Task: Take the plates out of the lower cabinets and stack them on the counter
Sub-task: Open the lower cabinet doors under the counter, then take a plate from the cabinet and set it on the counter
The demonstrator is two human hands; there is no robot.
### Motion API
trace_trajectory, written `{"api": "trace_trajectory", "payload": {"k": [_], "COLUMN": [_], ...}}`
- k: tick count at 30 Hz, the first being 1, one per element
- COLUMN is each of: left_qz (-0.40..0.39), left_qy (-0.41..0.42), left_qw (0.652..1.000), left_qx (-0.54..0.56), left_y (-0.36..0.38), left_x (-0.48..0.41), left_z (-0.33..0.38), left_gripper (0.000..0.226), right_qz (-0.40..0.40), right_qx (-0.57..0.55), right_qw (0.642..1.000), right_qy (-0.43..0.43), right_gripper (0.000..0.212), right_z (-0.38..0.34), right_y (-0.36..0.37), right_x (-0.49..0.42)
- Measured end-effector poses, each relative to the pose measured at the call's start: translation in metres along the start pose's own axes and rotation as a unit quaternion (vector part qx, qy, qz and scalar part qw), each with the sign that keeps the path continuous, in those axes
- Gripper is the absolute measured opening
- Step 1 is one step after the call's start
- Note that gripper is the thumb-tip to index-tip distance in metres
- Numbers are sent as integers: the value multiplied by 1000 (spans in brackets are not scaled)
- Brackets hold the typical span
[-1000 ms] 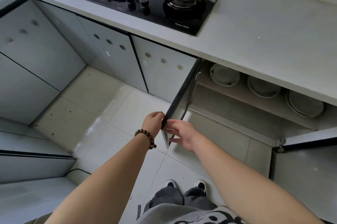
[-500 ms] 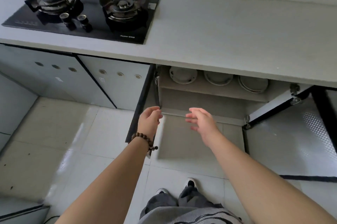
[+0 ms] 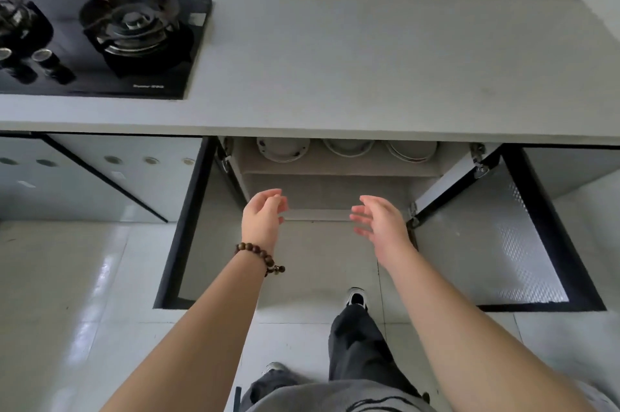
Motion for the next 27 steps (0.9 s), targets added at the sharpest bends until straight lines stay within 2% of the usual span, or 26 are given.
{"api": "trace_trajectory", "payload": {"k": [13, 18, 27], "left_qz": [132, 165, 170], "left_qy": [-29, -46, -61], "left_qw": [990, 984, 980], "left_qx": [39, 51, 83], "left_y": [69, 72, 58], "left_x": [-56, -67, -138], "left_z": [3, -11, -61], "left_gripper": [20, 18, 19], "right_qz": [-120, -164, -157], "right_qx": [120, 156, 165], "right_qw": [985, 974, 973], "right_qy": [11, 23, 26], "right_gripper": [13, 11, 14], "right_z": [-59, -42, 16], "right_y": [9, 26, 60], "right_x": [-125, -149, -216]}}
Point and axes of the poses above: each hand's wrist, its own x-axis away from the middle knuckle, its own y-axis out of the palm, z = x × y, the point moved 5 cm from there along -x, towards the middle knuckle, and after that the axes turned 2 degrees about z, right-handed, at the moved point
